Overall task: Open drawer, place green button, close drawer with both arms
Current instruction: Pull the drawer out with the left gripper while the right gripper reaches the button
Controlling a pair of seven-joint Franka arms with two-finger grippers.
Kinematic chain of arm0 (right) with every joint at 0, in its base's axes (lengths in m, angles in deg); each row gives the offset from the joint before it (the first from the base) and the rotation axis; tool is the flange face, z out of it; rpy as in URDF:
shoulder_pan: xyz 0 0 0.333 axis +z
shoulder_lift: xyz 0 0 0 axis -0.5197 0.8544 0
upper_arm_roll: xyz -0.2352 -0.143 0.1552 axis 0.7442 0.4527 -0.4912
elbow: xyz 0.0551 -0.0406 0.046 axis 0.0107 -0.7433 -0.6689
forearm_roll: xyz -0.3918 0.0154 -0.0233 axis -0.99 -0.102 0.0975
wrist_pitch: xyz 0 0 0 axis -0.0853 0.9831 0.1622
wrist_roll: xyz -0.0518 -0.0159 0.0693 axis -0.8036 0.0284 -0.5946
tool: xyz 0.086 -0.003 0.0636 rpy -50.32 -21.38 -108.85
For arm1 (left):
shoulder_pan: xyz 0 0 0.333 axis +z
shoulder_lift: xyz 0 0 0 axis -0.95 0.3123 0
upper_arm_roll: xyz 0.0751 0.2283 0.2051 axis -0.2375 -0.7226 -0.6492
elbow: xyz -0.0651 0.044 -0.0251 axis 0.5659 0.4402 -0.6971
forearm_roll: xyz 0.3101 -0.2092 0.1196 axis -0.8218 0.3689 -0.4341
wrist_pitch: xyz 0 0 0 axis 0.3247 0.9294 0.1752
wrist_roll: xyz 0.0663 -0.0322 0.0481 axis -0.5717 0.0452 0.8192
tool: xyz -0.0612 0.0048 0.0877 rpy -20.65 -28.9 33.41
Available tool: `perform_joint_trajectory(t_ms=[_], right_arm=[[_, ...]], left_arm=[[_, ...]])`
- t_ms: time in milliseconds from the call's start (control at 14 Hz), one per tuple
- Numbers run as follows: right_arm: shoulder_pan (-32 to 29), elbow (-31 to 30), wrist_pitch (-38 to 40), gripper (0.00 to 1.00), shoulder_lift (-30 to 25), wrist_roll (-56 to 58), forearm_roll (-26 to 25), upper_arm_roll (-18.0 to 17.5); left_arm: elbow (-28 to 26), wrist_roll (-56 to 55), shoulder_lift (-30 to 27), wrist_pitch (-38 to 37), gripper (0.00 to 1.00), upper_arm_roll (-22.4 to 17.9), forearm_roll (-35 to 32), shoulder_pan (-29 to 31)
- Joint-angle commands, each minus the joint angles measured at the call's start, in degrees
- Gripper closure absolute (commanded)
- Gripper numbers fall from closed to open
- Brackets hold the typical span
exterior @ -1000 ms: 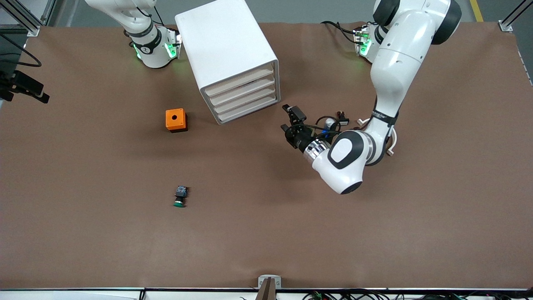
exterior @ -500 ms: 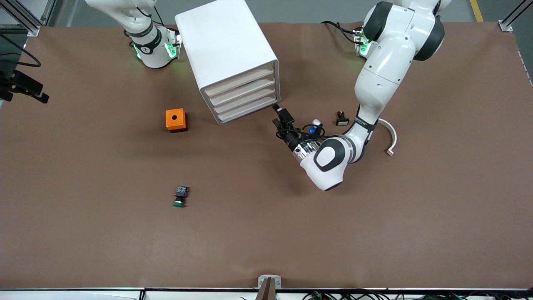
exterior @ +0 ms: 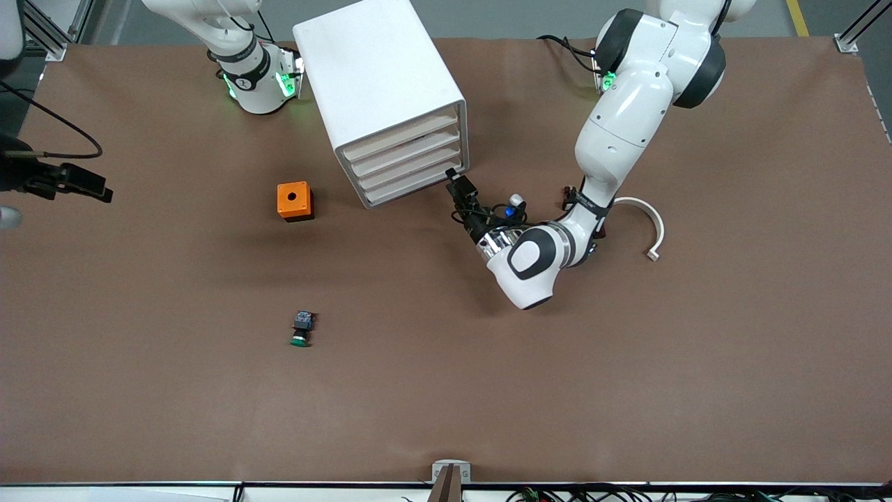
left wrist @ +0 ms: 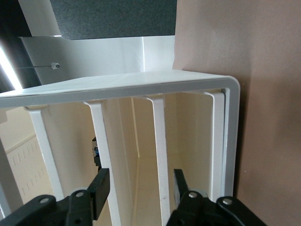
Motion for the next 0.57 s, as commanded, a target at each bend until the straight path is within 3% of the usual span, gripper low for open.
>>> perform_joint_trajectory(t_ms=[0, 214, 500], right_arm=[[0.32, 1.73, -0.43, 0.0, 4.55, 0.23, -1.65, -0.07], [1.1, 0.15, -3.85, 0.0, 4.91, -3.44, 3.52, -0.07], [7.42, -0.21, -14.2, 0.0, 12.36, -12.86, 6.78, -0.07]], left_arm=[[1.16, 0.49, 1.51, 0.97, 0.42, -0.23, 2.08, -0.97], [1.16, 0.4, 1.69, 2.29, 0.42, -0.23, 2.26, -2.29], [1.16, 0.4, 1.86, 3.97, 0.42, -0.23, 2.17, -4.22]])
